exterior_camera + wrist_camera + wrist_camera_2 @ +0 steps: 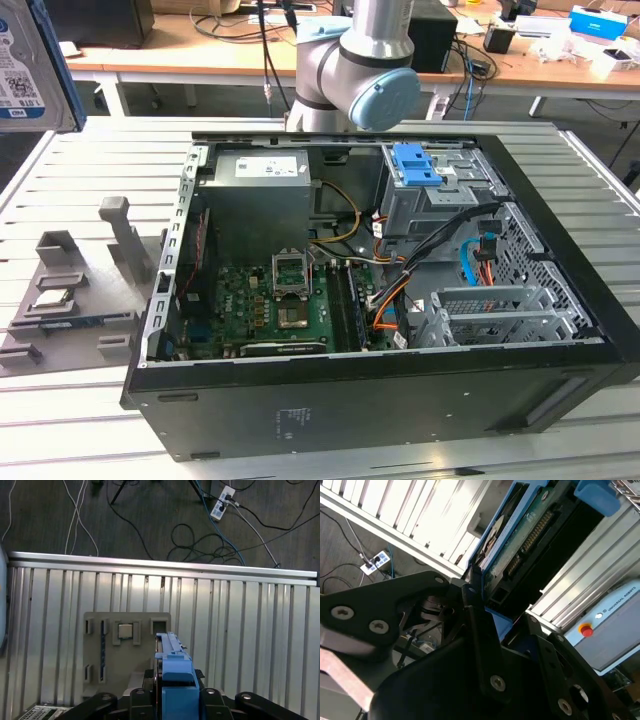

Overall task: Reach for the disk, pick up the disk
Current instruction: 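Pick up the disk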

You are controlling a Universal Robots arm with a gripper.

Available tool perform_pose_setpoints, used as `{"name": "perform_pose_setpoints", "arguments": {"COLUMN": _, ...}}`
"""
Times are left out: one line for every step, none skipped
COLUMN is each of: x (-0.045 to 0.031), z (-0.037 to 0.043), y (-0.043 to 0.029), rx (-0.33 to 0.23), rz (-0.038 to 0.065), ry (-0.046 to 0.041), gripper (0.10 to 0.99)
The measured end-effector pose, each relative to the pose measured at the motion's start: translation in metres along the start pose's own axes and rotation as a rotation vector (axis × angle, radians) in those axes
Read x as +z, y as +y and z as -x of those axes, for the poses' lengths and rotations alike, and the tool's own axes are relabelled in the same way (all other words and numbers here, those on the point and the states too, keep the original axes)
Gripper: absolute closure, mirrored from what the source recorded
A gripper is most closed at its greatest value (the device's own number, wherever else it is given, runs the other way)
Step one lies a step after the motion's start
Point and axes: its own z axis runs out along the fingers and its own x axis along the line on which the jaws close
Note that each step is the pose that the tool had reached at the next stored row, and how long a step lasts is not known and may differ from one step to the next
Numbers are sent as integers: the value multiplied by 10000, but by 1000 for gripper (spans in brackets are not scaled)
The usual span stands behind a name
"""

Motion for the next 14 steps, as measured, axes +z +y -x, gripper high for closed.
{"name": "perform_pose_setpoints", "arguments": {"x": -2, "z": 0, "y": 0, "rx": 0, "rz": -1, "ry": -2, "gripper": 718}}
{"name": "perform_pose_setpoints", "arguments": {"x": -2, "z": 0, "y": 0, "rx": 0, "rz": -2, "ry": -2, "gripper": 718}}
{"name": "perform_pose_setpoints", "arguments": {"x": -2, "z": 0, "y": 0, "rx": 0, "rz": -2, "ry": -2, "gripper": 718}}
{"name": "perform_pose_setpoints", "arguments": {"x": -3, "z": 0, "y": 0, "rx": 0, "rz": 0, "ry": -1, "gripper": 718}}
{"name": "perform_pose_setpoints", "arguments": {"x": -3, "z": 0, "y": 0, "rx": 0, "rz": -1, "ry": -2, "gripper": 718}}
{"name": "perform_pose_setpoints", "arguments": {"x": -4, "z": 0, "y": -4, "rx": 1, "rz": 1, "ry": -1, "gripper": 718}}
{"name": "perform_pose_setpoints", "arguments": {"x": -5, "z": -2, "y": -33, "rx": 0, "rz": 0, "ry": -2, "gripper": 718}}
{"name": "perform_pose_setpoints", "arguments": {"x": -7, "z": -4, "y": -75, "rx": 0, "rz": 0, "ry": -1, "gripper": 718}}
{"name": "perform_pose_setpoints", "arguments": {"x": -9, "z": -7, "y": -123, "rx": 0, "rz": 0, "ry": -1, "gripper": 718}}
{"name": "perform_pose_setpoints", "arguments": {"x": -10, "z": -9, "y": -157, "rx": 0, "rz": -1, "ry": -1, "gripper": 718}}
{"name": "perform_pose_setpoints", "arguments": {"x": -13, "z": -13, "y": -220, "rx": 0, "rz": -1, "ry": -2, "gripper": 718}}
{"name": "perform_pose_setpoints", "arguments": {"x": -18, "z": -17, "y": -306, "rx": 2, "rz": 0, "ry": 0, "gripper": 718}}
{"name": "perform_pose_setpoints", "arguments": {"x": -19, "z": -20, "y": -347, "rx": 0, "rz": -1, "ry": -1, "gripper": 718}}
{"name": "perform_pose_setpoints", "arguments": {"x": -21, "z": -22, "y": -392, "rx": 0, "rz": -1, "ry": -1, "gripper": 718}}
